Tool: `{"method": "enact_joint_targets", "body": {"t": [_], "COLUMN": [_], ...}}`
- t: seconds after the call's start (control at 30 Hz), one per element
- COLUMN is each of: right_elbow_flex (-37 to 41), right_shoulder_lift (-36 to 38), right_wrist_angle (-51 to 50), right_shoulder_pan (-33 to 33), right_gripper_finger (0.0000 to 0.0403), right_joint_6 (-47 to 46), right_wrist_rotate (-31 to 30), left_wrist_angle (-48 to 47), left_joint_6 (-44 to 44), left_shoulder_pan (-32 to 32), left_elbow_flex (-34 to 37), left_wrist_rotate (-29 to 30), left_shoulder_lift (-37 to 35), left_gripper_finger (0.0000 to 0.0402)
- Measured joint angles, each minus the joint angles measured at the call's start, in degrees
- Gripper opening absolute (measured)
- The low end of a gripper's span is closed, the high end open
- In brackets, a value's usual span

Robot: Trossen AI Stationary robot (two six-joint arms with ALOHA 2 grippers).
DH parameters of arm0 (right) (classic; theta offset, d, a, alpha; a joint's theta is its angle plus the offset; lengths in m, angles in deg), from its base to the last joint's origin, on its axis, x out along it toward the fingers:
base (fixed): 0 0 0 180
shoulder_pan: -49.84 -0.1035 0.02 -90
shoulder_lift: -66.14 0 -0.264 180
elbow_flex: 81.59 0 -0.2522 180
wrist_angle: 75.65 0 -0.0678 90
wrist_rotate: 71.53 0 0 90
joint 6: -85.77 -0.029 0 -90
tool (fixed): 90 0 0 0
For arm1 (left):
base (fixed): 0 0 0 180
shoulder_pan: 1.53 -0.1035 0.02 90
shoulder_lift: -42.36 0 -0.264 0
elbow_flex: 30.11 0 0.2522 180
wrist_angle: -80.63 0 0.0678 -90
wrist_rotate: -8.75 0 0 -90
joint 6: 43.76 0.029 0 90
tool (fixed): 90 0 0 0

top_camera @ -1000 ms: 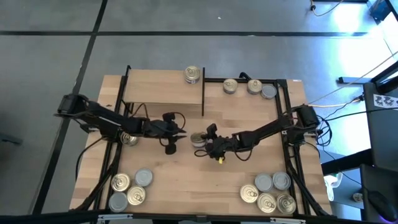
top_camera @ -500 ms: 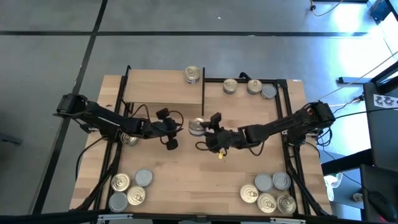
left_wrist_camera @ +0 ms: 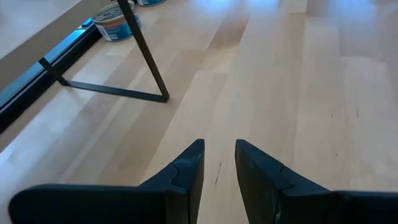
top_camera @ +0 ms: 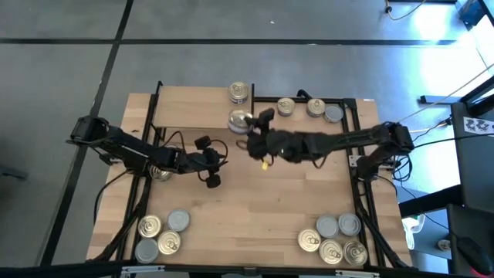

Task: Stack canned seafood by type on shelf
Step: Stack the blue tuna can on top of the blue tuna can on the shelf

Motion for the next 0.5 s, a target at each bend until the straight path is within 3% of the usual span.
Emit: {"method": "enact_joint_targets", "body": {"t": [0.5], "right_elbow_flex": [-1.04], "right_shoulder_lift": [-4.36], "right_wrist_angle": [5.94], "right_shoulder_pan": [19.82], "right_gripper_finger": [0.0199], "right_joint_6": [-0.81], "right_wrist_rotate": [16.92], "left_wrist_angle": [0.27], "left_joint_6": [1.5], "left_shoulder_pan": [-0.04], "left_elbow_flex": [0.0], "left_wrist_rotate": [0.0], "left_shoulder_lift": [-0.02], "left_gripper_finger": [0.0088]}}
